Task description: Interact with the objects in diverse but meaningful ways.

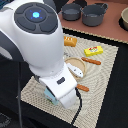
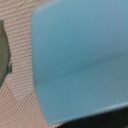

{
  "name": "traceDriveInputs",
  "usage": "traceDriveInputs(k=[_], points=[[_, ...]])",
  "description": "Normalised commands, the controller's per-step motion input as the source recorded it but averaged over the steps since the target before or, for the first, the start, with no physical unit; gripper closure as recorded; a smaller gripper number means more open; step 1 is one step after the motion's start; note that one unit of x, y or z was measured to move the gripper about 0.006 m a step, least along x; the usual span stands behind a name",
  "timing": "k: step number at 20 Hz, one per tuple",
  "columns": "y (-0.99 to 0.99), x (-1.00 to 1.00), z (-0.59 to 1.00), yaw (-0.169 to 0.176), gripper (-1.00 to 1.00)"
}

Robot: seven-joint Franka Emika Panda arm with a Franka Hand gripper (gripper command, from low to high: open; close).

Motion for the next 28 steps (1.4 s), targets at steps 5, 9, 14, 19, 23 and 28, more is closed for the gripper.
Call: traceDriveInputs(k=[5,9,14,19,23,28], points=[[-0.21,0.01,-0.07,0.046,1.0],[-0.15,0.13,0.0,0.002,1.0],[-0.17,0.12,0.0,0.008,1.0],[-0.16,0.1,0.0,0.01,1.0],[0.01,-0.03,0.32,0.02,1.0],[0.2,-0.44,0.77,0.058,1.0]])
